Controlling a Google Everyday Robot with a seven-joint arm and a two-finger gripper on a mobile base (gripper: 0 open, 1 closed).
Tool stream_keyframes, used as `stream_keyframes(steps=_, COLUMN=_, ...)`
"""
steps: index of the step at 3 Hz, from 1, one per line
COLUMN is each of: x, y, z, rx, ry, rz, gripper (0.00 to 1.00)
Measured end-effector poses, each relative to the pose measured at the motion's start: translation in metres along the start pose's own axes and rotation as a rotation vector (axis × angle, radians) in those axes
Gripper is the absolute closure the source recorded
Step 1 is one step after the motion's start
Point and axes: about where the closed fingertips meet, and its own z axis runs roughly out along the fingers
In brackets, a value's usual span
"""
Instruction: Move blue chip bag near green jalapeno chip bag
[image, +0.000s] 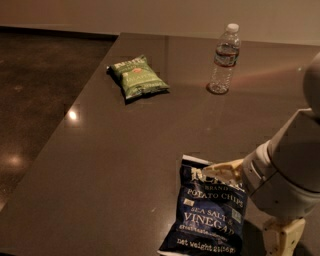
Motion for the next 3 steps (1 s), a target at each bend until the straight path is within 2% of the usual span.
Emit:
stream_keyframes(steps=1, x=-0.007, y=0.000, z=0.010, rx=-0.028, ry=0.007, rz=-0.043, gripper=0.21)
stream_keyframes(steps=2, x=-0.010, y=-0.007, z=0.011, rx=-0.045, ry=0.018, rz=-0.056, gripper=0.46)
stream_keyframes(steps=3, x=-0.014, y=-0.017, z=0.002, rx=-0.030, ry=0.034, rz=-0.055, gripper=0.69)
